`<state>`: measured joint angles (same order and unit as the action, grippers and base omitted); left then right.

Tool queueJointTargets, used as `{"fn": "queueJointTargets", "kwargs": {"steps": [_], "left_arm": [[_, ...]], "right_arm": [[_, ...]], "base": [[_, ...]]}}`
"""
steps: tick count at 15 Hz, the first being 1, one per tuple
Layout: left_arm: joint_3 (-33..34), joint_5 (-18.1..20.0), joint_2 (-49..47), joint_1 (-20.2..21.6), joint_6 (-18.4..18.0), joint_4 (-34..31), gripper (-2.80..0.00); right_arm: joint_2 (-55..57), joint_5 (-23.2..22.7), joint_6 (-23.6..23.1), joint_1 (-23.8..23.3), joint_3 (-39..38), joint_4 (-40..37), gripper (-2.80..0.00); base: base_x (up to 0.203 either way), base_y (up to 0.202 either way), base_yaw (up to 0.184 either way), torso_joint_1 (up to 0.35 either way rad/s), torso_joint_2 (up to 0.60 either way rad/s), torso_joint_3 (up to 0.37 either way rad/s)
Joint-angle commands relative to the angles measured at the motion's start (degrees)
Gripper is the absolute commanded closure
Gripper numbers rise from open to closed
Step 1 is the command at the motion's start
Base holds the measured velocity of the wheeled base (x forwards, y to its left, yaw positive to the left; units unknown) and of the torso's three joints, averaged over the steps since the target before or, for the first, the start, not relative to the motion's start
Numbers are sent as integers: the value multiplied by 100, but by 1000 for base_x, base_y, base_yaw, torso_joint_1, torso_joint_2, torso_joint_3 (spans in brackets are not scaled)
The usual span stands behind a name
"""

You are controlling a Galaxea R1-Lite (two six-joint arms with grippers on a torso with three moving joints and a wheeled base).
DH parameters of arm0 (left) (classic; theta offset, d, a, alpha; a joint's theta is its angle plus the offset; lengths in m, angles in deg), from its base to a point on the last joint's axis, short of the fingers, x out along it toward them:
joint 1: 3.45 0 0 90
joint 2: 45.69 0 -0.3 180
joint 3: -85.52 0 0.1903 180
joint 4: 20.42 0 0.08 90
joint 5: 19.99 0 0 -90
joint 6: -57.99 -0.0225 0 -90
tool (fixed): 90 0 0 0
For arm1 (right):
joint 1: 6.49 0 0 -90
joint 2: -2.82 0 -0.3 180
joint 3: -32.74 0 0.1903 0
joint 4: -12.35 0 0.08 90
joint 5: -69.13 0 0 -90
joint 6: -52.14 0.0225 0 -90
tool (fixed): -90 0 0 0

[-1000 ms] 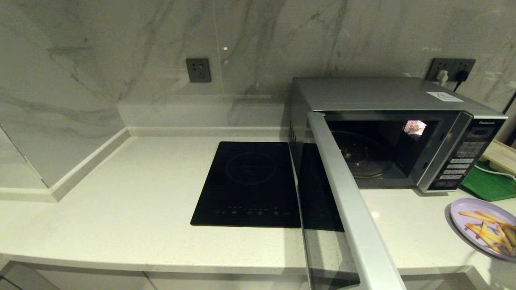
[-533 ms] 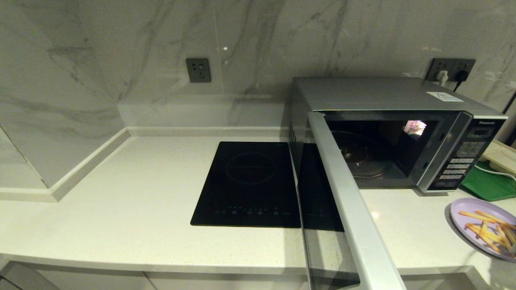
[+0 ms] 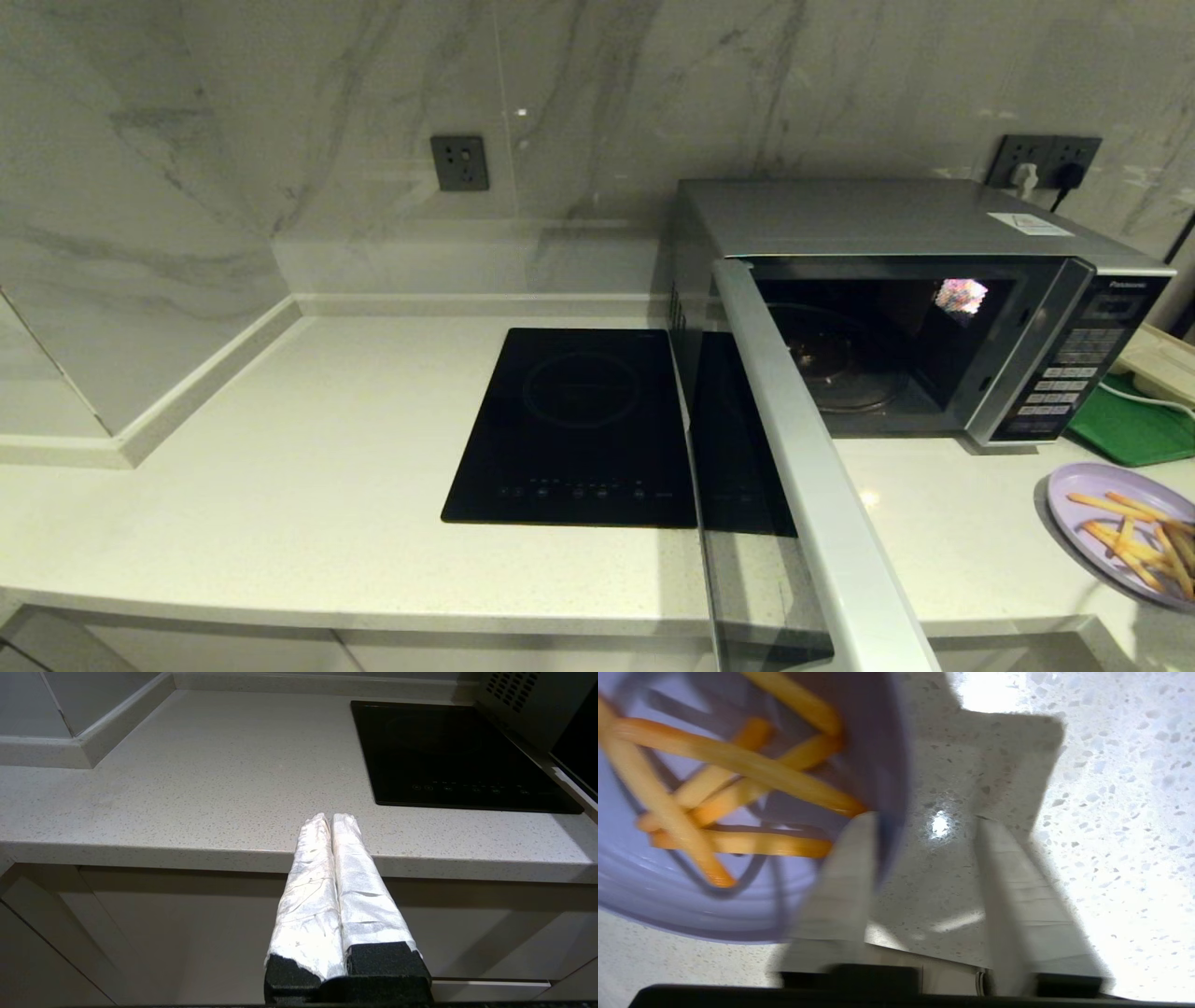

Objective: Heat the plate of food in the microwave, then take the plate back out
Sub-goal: Put the plate in the microwave oven

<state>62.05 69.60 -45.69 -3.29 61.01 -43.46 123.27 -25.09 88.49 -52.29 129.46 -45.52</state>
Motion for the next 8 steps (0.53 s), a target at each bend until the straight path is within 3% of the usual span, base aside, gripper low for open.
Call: {"fn": "queueJointTargets", "kwargs": {"steps": [1,8], "left_arm": [[1,-2,0,2,5,2,0],[1,-2,0,2,5,2,0]], "right_arm": [[-5,0,22,1,-5,-21,0],[-76,-37,22,-8,-15,-21,0]], "base": [[0,0,0,0,0,0],[0,0,0,0,0,0]]}}
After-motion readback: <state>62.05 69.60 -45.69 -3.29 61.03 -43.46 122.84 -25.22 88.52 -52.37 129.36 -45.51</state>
